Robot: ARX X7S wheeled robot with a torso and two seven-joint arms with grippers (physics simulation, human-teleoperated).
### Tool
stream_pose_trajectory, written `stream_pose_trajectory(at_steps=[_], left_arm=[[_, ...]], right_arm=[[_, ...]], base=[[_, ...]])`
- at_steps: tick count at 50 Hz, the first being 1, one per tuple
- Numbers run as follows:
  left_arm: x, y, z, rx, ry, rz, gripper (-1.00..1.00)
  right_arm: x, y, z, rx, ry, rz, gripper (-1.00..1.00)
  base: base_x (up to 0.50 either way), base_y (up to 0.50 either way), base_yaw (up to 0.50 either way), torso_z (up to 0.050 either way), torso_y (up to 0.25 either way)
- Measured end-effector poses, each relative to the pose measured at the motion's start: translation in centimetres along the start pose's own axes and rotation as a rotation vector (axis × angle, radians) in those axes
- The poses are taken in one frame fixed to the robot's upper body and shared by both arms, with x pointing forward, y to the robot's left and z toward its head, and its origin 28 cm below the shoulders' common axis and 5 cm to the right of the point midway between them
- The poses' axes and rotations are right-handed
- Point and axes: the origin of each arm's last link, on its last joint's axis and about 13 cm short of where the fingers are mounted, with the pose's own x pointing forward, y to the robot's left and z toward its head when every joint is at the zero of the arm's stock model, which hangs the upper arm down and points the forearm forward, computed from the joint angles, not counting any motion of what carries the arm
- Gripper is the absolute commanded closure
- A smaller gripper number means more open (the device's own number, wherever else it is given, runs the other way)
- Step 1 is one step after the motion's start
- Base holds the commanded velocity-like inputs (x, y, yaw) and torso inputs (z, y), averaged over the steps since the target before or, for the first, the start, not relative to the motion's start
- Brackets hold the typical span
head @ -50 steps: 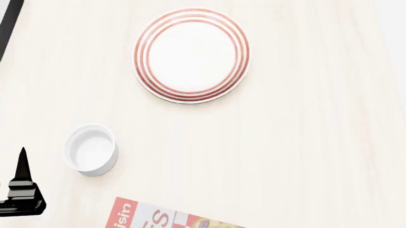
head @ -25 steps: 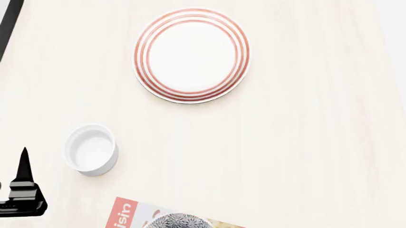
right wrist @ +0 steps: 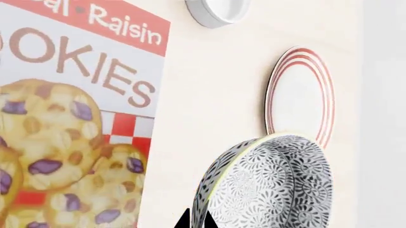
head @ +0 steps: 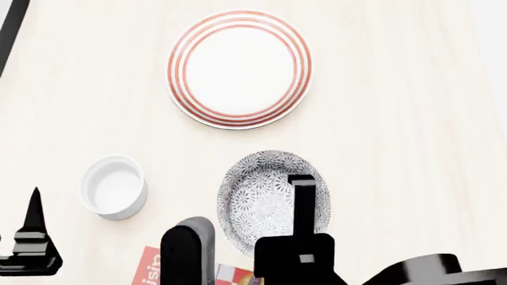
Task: Pick the akita bowl on the cookies box and place it on the plate.
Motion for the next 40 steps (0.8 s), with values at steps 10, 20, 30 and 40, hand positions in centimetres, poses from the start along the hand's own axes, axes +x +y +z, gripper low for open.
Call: stream_pose_trajectory(at_steps=[10, 20, 30, 40], left_arm=[[-0.2, 0.0, -0.1, -0.023, -0.010, -0.021, -1.00], [-0.4, 0.0, -0.3, -0.032, -0.014, -0.035, -1.00], [-0.7, -0.1, -0.4, -0.041, -0.019, -0.055, -1.00], [-1.0, -0.3, -0.6, -0.041, -0.016, -0.080, -1.00]], right_arm=[[1.5, -2.8, -0.6, 0.015, 0.043, -0.077, 1.00], [3.0, -5.2, -1.1, 0.024, 0.069, -0.152, 1.00], [5.1, -7.4, -1.6, 0.039, 0.078, -0.228, 1.00], [7.7, -8.9, -1.9, 0.052, 0.084, -0.280, 1.00]], base=[[0.00, 0.00, 0.00, 0.000, 0.000], [0.00, 0.00, 0.00, 0.000, 0.000], [0.00, 0.00, 0.00, 0.000, 0.000], [0.00, 0.00, 0.00, 0.000, 0.000]])
